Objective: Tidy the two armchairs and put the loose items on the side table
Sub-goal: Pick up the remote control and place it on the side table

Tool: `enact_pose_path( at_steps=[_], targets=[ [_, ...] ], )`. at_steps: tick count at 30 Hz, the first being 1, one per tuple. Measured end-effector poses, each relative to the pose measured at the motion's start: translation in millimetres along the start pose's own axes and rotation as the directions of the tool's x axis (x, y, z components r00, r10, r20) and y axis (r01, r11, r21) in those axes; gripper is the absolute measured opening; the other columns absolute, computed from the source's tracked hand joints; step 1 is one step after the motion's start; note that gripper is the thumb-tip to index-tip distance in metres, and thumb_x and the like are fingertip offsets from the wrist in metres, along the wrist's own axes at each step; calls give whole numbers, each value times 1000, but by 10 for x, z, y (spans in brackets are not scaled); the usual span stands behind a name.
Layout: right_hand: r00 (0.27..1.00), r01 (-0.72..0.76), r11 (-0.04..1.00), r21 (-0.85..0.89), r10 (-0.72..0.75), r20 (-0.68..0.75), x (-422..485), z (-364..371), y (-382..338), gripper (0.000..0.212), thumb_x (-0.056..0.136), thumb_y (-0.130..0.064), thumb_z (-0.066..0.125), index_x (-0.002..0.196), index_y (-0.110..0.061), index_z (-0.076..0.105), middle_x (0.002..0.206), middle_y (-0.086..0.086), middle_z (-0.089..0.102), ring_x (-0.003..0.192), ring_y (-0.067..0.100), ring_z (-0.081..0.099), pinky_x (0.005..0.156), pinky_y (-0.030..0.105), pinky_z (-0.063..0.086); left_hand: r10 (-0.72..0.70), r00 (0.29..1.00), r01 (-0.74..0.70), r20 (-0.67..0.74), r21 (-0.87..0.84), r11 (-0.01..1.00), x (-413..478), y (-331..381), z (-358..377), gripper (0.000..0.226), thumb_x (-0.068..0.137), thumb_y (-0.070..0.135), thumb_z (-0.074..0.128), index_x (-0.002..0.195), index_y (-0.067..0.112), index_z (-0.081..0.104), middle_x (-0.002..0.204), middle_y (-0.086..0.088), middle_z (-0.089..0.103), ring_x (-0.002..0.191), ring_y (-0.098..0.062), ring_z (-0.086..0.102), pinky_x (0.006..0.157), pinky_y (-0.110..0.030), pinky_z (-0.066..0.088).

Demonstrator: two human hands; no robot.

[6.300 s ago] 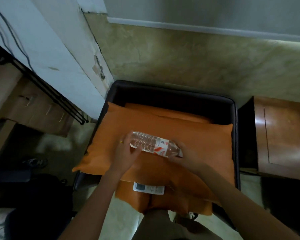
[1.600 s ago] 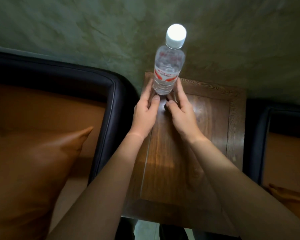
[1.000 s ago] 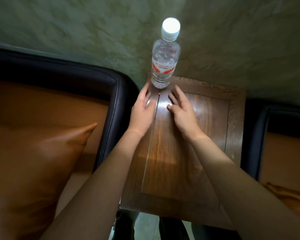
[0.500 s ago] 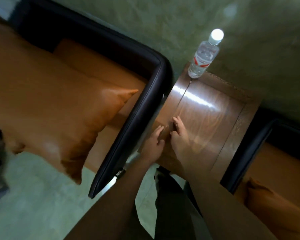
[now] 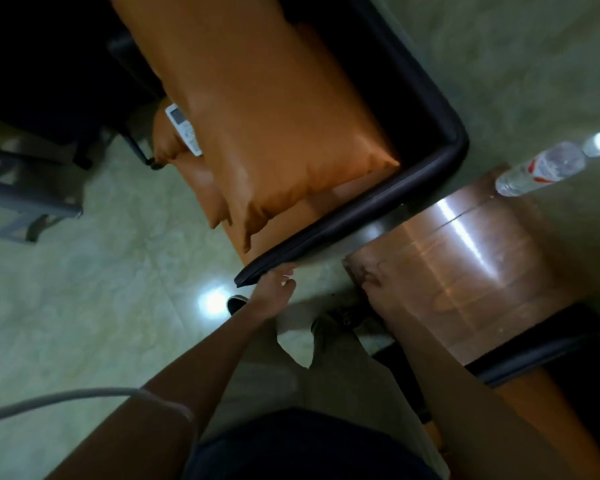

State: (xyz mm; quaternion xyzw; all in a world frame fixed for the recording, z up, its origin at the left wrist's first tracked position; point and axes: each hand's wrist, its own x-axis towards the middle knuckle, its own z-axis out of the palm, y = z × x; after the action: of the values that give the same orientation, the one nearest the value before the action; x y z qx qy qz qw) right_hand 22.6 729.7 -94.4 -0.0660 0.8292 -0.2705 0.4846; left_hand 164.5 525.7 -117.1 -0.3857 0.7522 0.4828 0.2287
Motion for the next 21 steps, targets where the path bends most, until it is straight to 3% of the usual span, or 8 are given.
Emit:
enact_pose_path(
  at_steps=[2, 4, 5, 8, 10, 15, 18, 21],
  targets=[
    [999, 20, 996, -91, -16, 44, 50, 251, -18, 46, 99, -32, 45, 140, -12, 54, 139, 13, 56, 131, 34, 50, 101, 25, 39, -44, 998, 42, -53, -38, 998, -122, -264, -233, 39, 100, 13, 52, 139, 16, 55, 135, -4, 59, 124, -21, 56, 104, -35, 47],
    [988, -13, 991, -132, 33, 149, 149, 586, -24, 39, 102, -25, 48, 139, -15, 55, 135, 11, 58, 119, 28, 57, 84, 12, 46, -84, 992, 80, -89, -48, 996, -238, -575, -450, 39, 98, 14, 54, 137, 16, 57, 131, -5, 62, 120, -20, 59, 99, -28, 47],
    [980, -9, 987, -163, 41, 194, 175, 745, -54, 36, 103, -20, 49, 138, -15, 55, 134, 11, 59, 113, 23, 58, 78, 12, 44, -99, 990, 93, -97, -57, 994, -290, -732, -554, 39, 98, 14, 54, 136, 18, 58, 129, -4, 63, 118, -19, 60, 94, -25, 46],
    [956, 15, 982, -186, 41, 290, 104, 1201, -322, 31, 103, -19, 51, 133, -16, 60, 134, 6, 58, 121, 21, 56, 91, 24, 42, -132, 985, 120, -107, -110, 987, -442, -1182, -879, 39, 98, 14, 53, 135, 21, 58, 127, -4, 64, 116, -19, 61, 90, -26, 47],
    [963, 2, 980, -200, 51, 264, 150, 1511, -483, 27, 103, -17, 52, 128, -14, 62, 131, 7, 60, 118, 22, 58, 92, 25, 43, -140, 986, 129, -89, -116, 985, -552, -1496, -1119, 39, 99, 15, 52, 137, 19, 57, 129, -3, 64, 118, -19, 59, 92, -25, 44],
    [982, -136, 988, -71, 144, 119, 126, 2283, -1066, 18, 100, -14, 53, 114, -15, 65, 110, 12, 68, 90, 25, 67, 66, 26, 48, -147, 988, 140, -42, -137, 981, -827, -2399, -1937, 39, 98, 15, 52, 137, 20, 58, 131, -6, 64, 121, -23, 59, 101, -38, 49],
    [987, -156, 987, 40, 154, 55, 125, 2709, -1506, 20, 100, -13, 53, 118, -11, 64, 98, 13, 67, 86, 29, 64, 70, 34, 46, -136, 988, 124, -76, -149, 981, -959, -2860, -2543, 41, 98, 12, 51, 139, 15, 56, 133, -9, 62, 123, -24, 57, 101, -30, 45],
    [990, -140, 985, 98, 136, 46, 128, 3042, -1978, 18, 100, -10, 55, 115, -10, 64, 96, 12, 66, 84, 22, 63, 68, 30, 48, -172, 972, 139, -158, -198, 970, -1099, -3264, -3059, 40, 96, 12, 56, 137, 14, 58, 129, -9, 65, 117, -22, 61, 96, -24, 42]
  ],
)
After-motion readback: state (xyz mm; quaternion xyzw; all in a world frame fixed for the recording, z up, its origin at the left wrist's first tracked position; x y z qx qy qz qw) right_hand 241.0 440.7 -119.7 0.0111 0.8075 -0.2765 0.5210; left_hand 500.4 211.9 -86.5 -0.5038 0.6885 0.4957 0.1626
